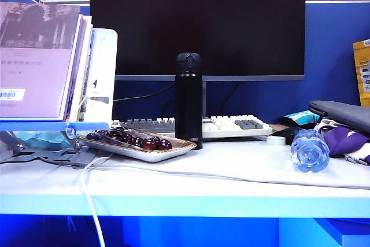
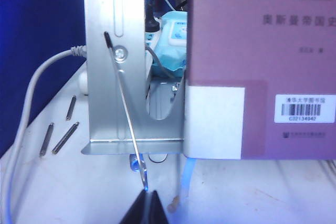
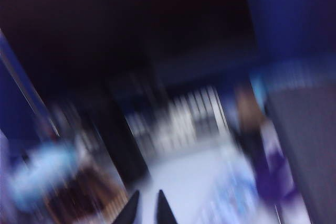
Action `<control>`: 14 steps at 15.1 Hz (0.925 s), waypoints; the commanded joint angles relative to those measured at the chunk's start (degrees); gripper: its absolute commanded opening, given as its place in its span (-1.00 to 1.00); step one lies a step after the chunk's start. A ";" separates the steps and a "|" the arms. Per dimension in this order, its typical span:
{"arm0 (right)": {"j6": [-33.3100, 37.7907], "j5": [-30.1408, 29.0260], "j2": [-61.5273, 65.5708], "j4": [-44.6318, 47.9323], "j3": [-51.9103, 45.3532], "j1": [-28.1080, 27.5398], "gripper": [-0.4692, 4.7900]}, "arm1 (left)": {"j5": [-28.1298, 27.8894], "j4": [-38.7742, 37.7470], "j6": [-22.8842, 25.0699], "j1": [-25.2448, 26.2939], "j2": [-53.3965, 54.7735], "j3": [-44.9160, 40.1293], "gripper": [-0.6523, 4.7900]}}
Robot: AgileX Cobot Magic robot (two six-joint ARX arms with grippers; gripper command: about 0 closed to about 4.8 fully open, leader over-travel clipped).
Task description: Pick up the mineral water bottle and place it vertically to the right of the black thermos cup.
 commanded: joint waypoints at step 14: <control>3.30 -15.69 71.34 -25.27 59.19 0.98 0.17 | 0.00 -0.72 -0.17 0.02 -0.17 0.00 -0.78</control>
